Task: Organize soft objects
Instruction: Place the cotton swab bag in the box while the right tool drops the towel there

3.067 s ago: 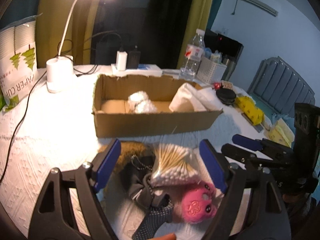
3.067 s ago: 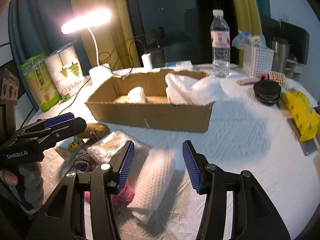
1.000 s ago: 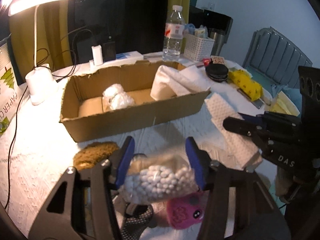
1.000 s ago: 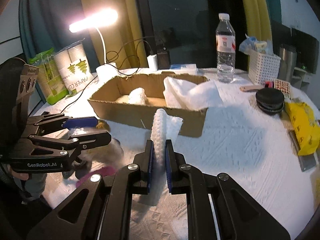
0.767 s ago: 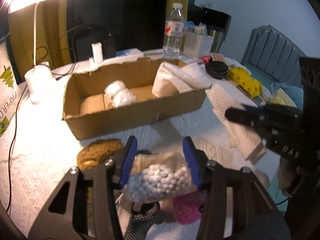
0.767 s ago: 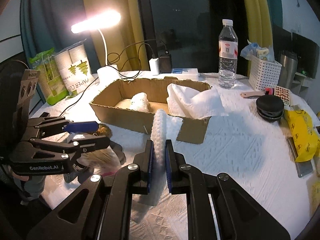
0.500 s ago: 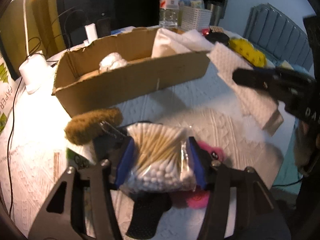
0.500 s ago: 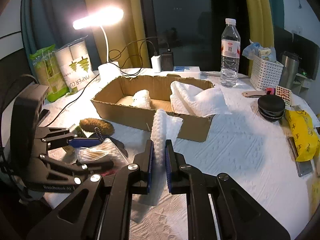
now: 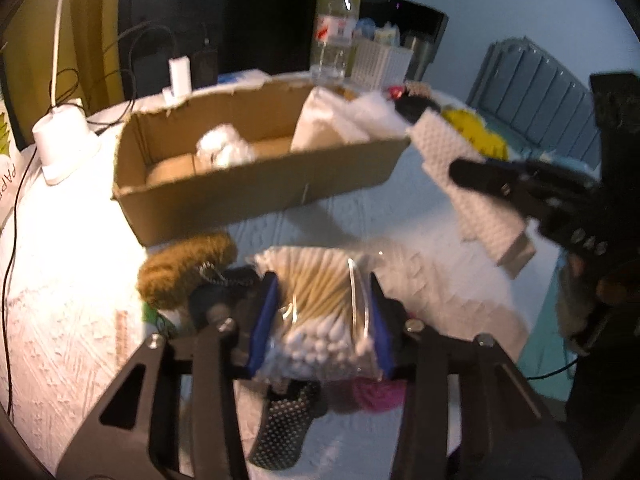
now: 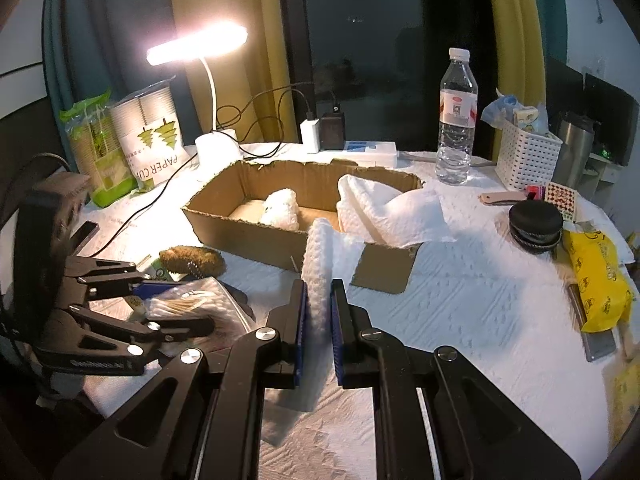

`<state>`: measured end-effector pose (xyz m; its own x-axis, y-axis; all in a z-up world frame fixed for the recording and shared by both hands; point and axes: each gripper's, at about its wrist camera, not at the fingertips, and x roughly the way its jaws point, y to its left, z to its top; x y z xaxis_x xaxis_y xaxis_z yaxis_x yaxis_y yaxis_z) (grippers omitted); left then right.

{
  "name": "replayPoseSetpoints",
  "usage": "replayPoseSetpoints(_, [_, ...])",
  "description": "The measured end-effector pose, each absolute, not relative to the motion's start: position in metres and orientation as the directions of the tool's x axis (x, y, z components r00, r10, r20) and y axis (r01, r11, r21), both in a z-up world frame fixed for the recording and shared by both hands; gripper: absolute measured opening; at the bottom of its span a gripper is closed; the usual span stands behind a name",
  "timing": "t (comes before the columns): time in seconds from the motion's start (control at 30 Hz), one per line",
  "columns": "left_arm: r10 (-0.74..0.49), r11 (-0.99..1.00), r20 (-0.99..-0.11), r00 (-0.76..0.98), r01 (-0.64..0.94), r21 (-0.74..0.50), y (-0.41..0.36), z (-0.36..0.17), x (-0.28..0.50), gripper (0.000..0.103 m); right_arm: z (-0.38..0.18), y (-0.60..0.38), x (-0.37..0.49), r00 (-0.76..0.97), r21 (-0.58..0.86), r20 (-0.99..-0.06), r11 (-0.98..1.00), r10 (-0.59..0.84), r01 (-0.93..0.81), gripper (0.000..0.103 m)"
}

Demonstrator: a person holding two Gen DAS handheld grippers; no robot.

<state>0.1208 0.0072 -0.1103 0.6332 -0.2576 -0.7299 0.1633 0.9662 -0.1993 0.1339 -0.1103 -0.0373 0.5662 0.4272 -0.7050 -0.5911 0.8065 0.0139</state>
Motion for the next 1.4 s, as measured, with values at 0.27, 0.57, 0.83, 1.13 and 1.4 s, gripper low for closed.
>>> replayPoseSetpoints(0.27, [-0.255,0.966,-0.635,0.730,0.169,-0.194,0.020,-0.071,0.113,0.043,-0.023,-0.100,0.138,0.583,-0.013,-0.691,0.799,0.427,-0.601,0.012])
replayPoseSetpoints(0.57, [-0.202,0.978,-0.574,0.794,0.136,-0.156,0.039,-0.045,0.116,0.043,-0.009,-0.087,0.144,0.596,-0.043,-0.679,0.787,0.428,-0.615,0.012])
replayPoseSetpoints(0.83, [-0.169,0.984,-0.539,0.825,0.109,-0.142,0.050,-0.032,0.127,0.043,-0.004,-0.079,0.157,0.592,-0.049,-0.669,0.768,0.449,-0.639,0.012])
replayPoseSetpoints(1.13, [-0.127,0.986,-0.516,0.847,0.051,-0.159,0.067,-0.031,0.146,0.043,0.000,-0.063,0.181,0.579,-0.051,-0.659,0.739,0.481,-0.672,0.013])
replayPoseSetpoints(1.4, [-0.082,0.989,-0.524,0.848,0.005,-0.147,0.076,-0.041,0.164,0.043,-0.005,-0.055,0.202,0.563,-0.032,-0.657,0.728,0.501,-0.685,0.012])
